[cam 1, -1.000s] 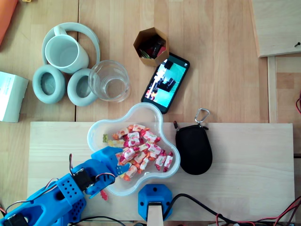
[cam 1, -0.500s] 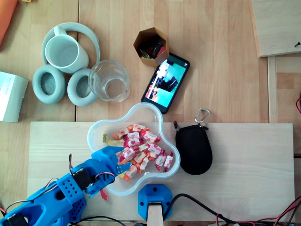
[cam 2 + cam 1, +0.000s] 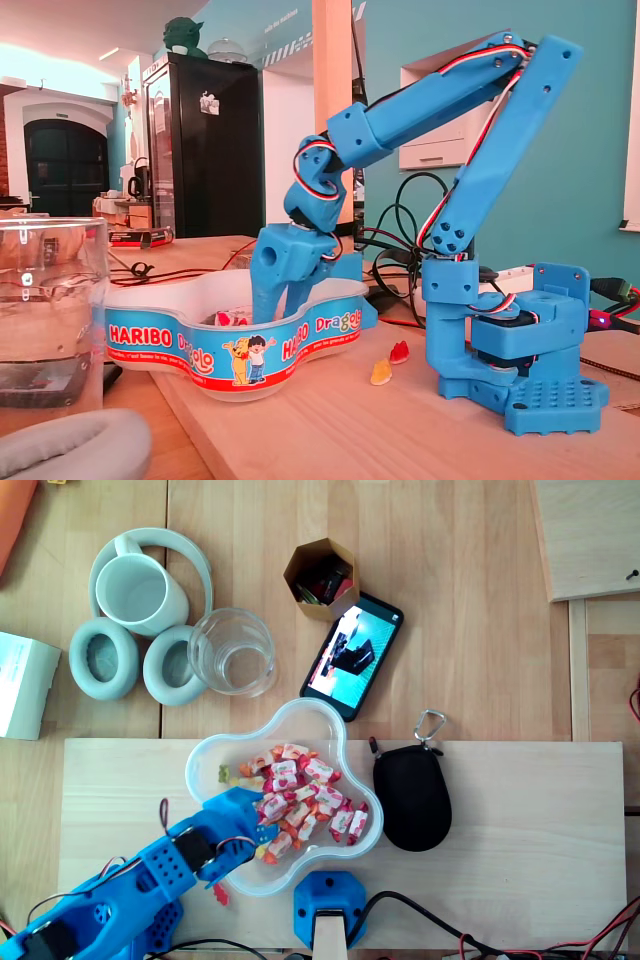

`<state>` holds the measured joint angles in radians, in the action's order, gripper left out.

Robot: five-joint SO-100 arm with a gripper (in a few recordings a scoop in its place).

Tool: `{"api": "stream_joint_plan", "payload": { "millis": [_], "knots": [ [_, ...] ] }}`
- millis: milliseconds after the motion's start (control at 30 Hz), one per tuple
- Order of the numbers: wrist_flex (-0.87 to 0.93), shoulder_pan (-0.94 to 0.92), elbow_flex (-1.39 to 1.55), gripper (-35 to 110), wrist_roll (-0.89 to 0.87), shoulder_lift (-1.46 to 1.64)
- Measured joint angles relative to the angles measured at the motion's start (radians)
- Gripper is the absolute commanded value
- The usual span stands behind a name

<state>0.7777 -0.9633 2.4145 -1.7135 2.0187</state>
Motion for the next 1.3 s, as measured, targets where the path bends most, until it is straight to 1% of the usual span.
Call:
{"api": "stream_joint_plan", "payload": {
  "millis": [333, 700, 1300],
  "knots": [
    [0.0, 0.0, -0.051, 21, 0.0, -0.034],
    [0.0, 0.0, -0.052, 11, 0.0, -0.052],
    [0.0, 0.0, -0.052, 9, 0.0, -0.052]
  ]
}}
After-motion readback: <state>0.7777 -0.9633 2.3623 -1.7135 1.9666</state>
